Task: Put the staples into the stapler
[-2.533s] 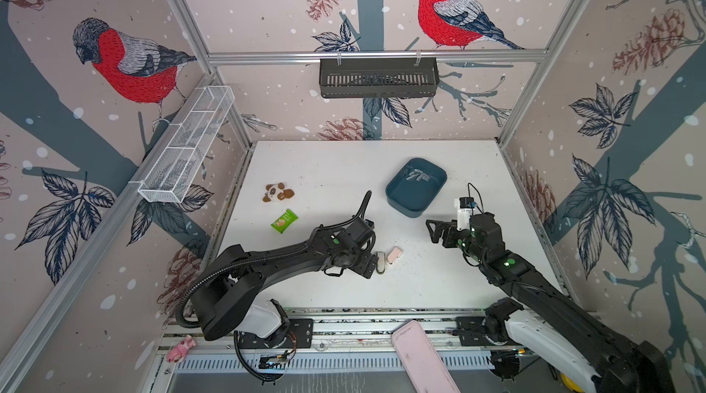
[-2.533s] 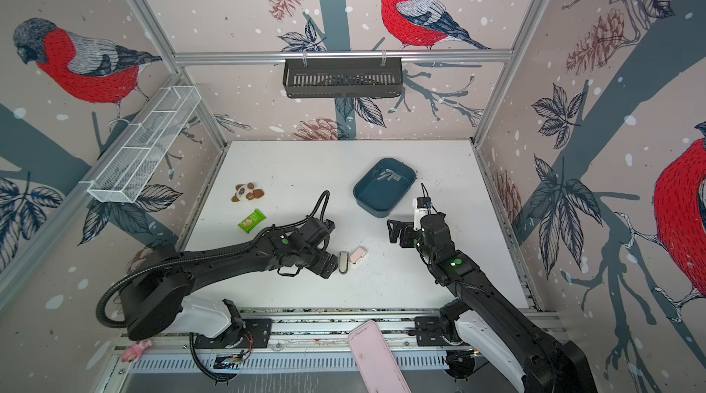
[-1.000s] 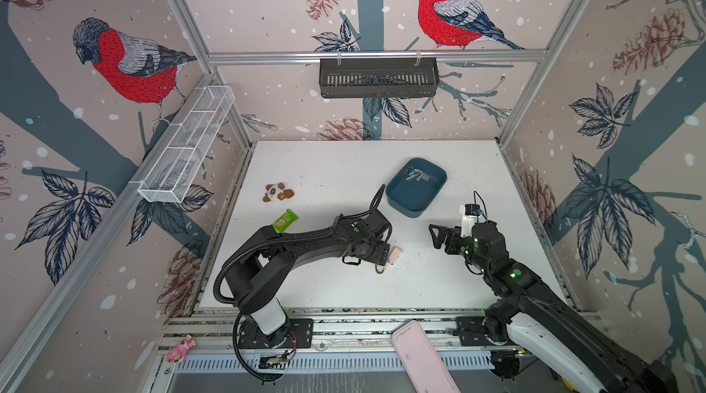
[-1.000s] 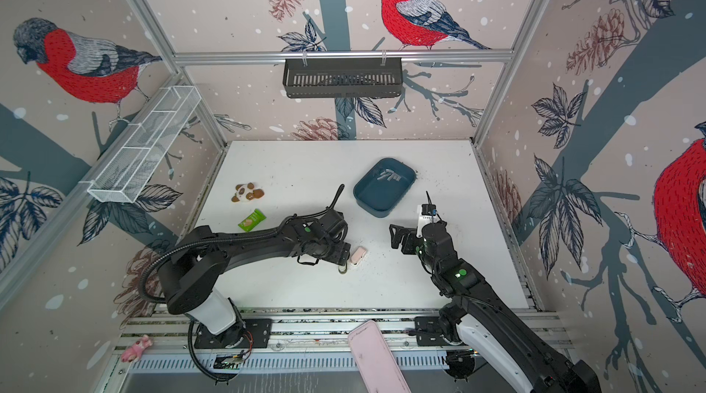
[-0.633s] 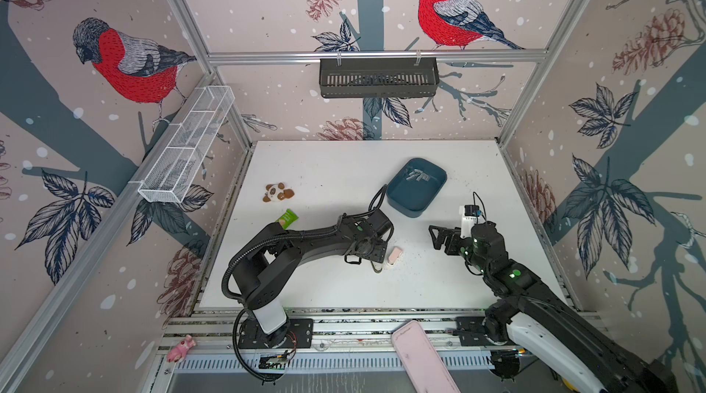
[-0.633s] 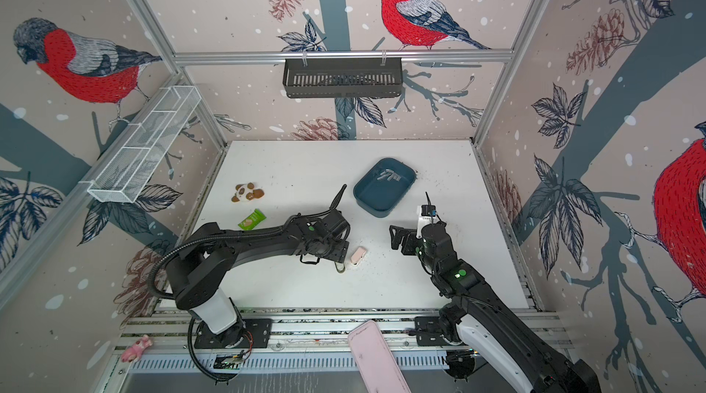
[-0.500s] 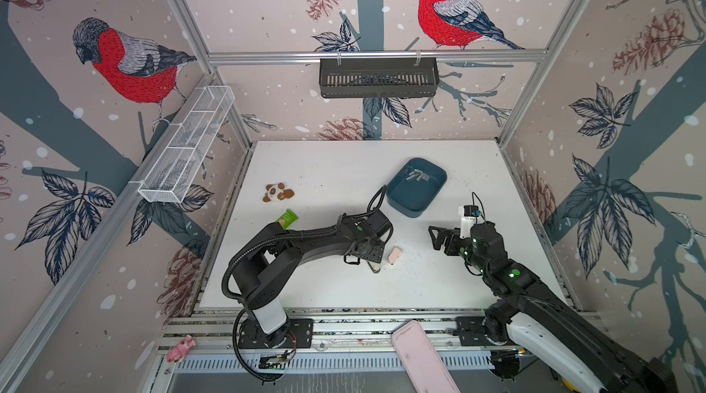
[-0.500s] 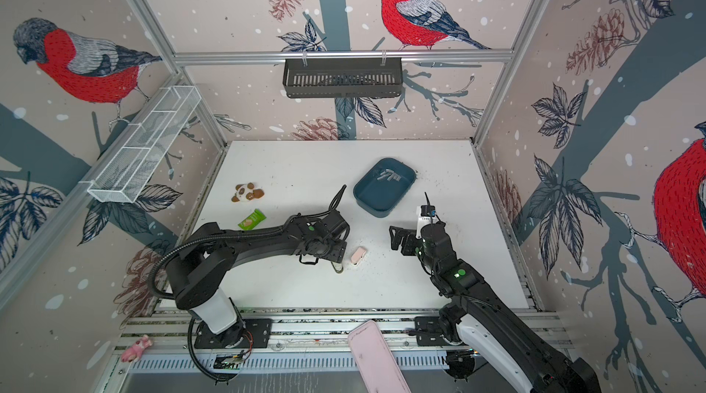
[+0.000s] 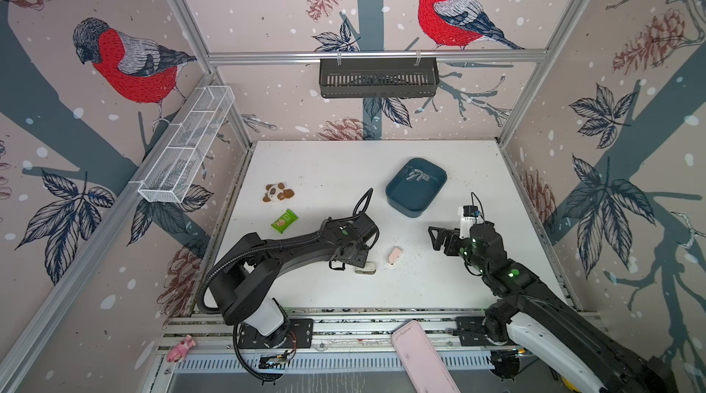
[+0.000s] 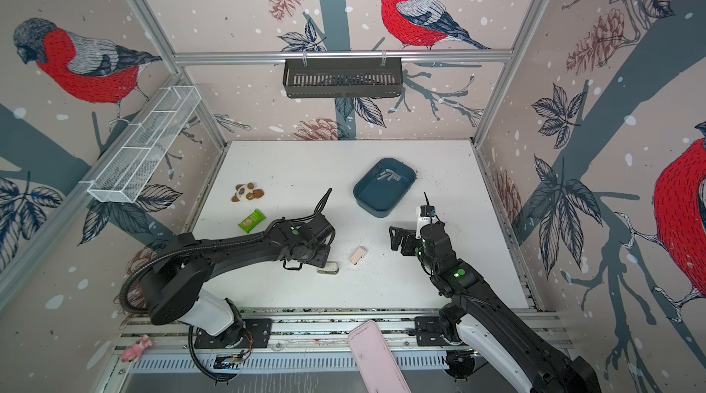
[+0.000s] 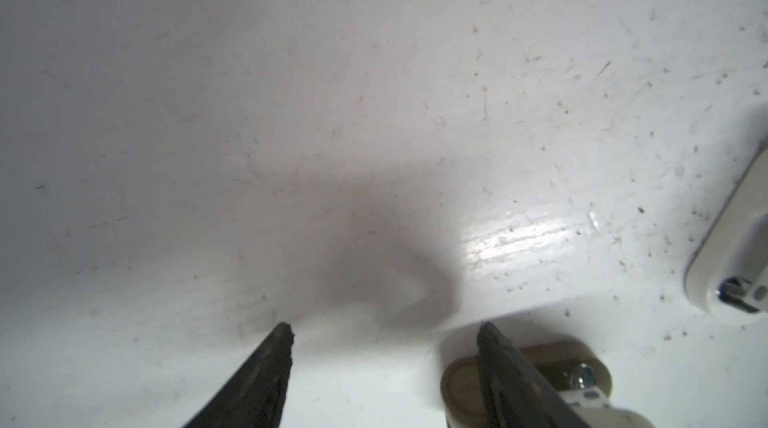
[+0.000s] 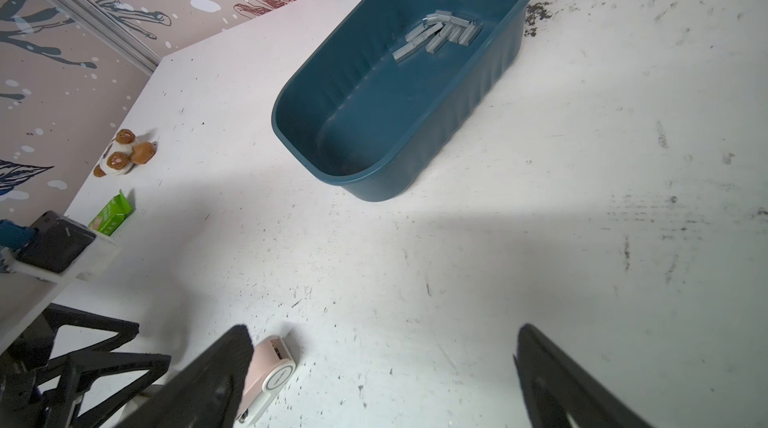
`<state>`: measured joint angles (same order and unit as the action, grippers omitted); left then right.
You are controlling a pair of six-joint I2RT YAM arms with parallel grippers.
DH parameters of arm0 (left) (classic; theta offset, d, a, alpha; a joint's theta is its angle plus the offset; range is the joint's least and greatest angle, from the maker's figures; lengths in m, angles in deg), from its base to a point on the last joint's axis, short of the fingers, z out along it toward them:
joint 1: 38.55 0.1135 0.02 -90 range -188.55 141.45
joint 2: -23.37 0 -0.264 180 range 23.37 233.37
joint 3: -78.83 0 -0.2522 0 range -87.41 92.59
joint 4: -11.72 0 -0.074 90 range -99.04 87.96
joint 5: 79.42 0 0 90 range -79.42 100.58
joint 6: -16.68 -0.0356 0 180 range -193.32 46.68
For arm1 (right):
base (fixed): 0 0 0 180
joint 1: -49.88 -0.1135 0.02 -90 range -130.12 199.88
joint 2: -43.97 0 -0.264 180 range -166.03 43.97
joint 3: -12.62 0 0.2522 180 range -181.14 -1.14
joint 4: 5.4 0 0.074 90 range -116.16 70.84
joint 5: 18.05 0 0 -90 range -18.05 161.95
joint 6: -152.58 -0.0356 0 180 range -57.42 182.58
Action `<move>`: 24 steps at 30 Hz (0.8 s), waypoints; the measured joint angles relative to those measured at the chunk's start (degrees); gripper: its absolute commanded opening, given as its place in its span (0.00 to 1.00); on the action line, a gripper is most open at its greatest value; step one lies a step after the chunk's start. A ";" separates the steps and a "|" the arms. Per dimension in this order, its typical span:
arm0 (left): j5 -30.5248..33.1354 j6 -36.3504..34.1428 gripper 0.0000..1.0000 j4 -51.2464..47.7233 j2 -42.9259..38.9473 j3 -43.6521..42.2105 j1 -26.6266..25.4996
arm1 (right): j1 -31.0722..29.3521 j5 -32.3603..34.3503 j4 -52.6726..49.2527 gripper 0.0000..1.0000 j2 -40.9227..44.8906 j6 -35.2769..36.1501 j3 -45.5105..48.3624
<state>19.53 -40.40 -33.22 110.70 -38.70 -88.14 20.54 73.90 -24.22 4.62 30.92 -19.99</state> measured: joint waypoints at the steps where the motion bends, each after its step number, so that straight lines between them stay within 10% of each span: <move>1: 0.00 -0.20 0.71 -0.13 -1.16 -0.39 0.09 | -0.02 0.00 0.00 1.00 0.07 0.00 0.07; 24: -12.96 -19.74 0.81 4.50 -5.38 -1.31 -7.17 | -0.92 -0.11 0.00 1.00 3.78 0.37 1.22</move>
<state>6.57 -60.13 -28.72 105.32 -40.01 -95.31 19.62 73.80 -24.22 8.40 31.29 -18.77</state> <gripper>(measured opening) 0.804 0.997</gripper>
